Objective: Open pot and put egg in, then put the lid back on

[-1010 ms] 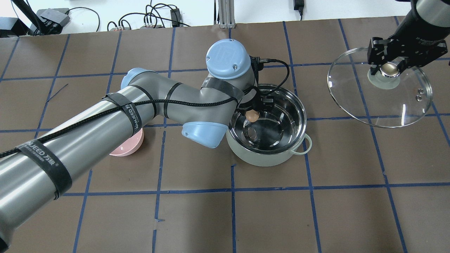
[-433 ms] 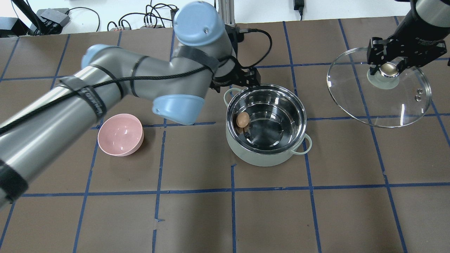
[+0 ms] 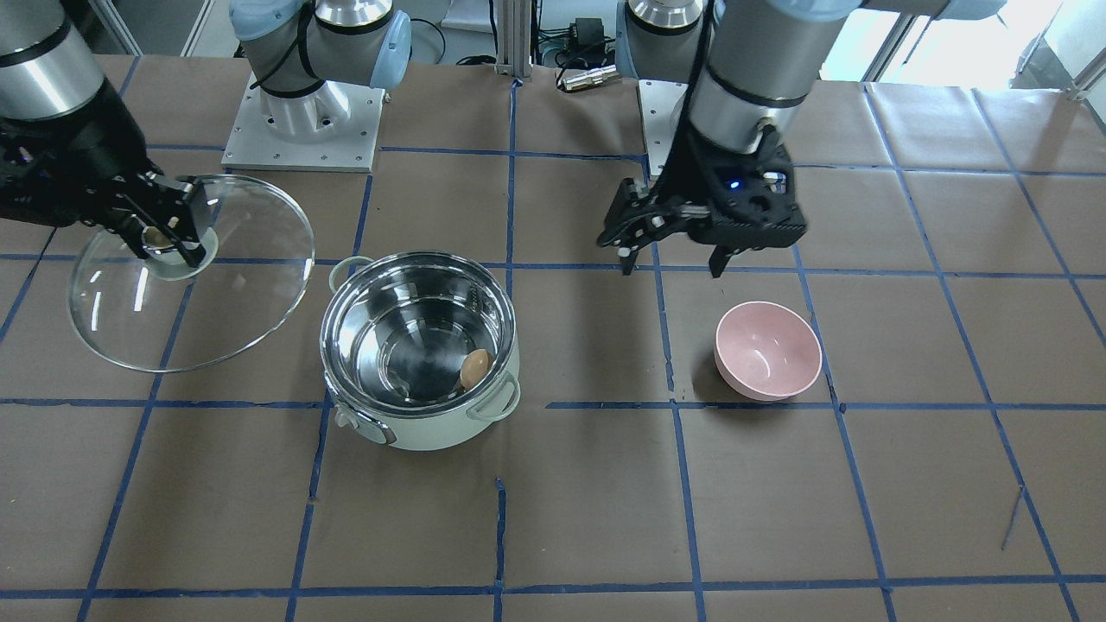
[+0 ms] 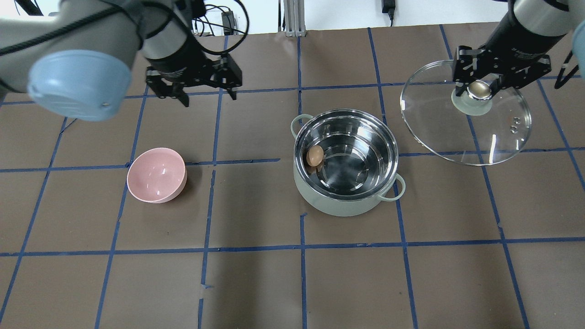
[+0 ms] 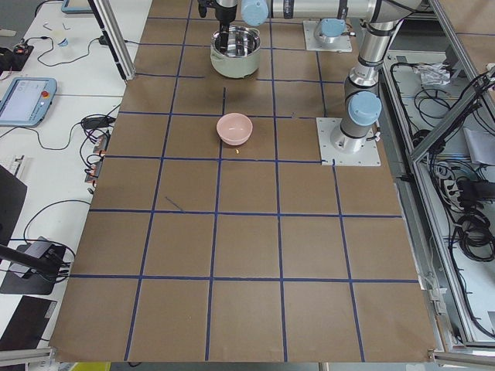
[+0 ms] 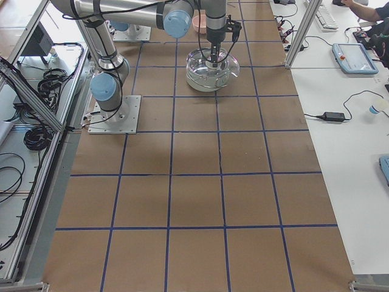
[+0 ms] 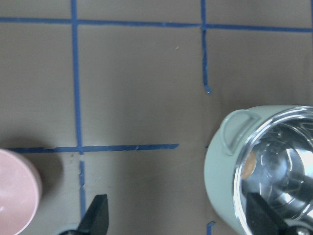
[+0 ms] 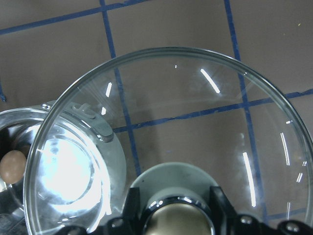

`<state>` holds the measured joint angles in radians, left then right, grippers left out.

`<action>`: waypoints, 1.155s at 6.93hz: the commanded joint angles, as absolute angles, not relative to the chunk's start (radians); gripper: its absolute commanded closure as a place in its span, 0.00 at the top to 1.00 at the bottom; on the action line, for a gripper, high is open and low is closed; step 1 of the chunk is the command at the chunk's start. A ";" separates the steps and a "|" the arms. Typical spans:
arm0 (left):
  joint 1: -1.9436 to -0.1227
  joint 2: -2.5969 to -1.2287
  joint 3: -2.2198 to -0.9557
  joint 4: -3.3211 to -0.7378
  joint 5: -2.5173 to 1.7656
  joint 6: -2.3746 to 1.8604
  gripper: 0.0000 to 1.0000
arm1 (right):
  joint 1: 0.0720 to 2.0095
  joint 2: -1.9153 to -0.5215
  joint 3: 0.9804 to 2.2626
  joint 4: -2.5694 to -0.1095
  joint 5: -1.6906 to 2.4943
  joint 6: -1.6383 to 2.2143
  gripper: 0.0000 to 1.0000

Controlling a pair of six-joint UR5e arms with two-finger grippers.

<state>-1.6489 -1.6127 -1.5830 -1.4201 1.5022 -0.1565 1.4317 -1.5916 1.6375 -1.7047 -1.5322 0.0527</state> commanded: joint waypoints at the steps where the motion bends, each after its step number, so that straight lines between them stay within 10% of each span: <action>1: -1.553 -1.504 -1.582 -1.604 1.584 -0.067 1.00 | 1.607 -1.547 1.657 -1.759 -1.525 0.229 0.32; 8: -1.543 -1.500 -1.574 -1.606 1.620 0.056 1.00 | 1.815 -1.411 1.773 -2.002 -1.523 0.422 0.31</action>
